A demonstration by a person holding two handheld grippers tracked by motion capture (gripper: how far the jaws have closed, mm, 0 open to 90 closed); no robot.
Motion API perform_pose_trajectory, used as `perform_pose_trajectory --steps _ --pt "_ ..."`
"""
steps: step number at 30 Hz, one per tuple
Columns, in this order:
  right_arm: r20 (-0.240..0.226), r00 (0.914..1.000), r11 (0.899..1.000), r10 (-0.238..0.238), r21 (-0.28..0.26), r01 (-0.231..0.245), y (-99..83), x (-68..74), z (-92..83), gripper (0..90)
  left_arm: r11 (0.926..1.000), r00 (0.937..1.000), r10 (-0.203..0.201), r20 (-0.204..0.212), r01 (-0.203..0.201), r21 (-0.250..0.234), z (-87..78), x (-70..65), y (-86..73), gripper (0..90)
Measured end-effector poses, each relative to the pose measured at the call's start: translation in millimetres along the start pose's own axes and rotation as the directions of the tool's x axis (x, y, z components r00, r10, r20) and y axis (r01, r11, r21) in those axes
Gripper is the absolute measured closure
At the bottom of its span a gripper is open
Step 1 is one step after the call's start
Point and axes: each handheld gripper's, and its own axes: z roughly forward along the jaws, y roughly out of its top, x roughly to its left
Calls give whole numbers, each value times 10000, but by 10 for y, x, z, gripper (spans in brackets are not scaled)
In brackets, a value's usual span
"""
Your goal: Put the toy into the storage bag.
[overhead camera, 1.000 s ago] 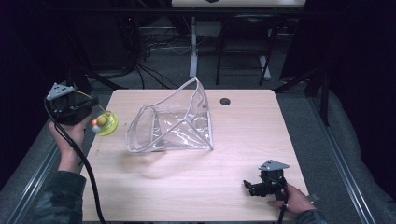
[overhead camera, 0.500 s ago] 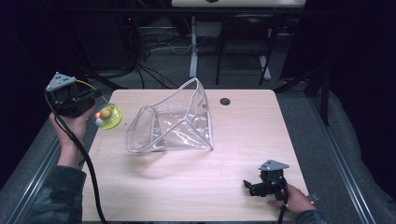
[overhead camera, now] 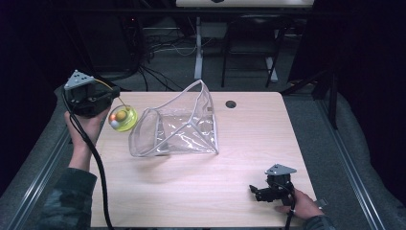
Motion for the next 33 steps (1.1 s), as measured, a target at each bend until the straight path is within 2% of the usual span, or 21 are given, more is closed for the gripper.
perform_pose_trajectory --steps 10,18,33 --pt "0 10000 10000 -1 1 1 0 0 0 0 9997 9990 230 394 -235 110 115 -160 20 882" --pt "-1 10000 10000 0 -2 0 0 0 0 0 9986 9956 452 818 -473 233 198 -294 30 881" --pt "9 10000 10000 -13 15 13 0 -1 -1 0 9964 9897 604 1297 -675 517 383 -452 5 881"
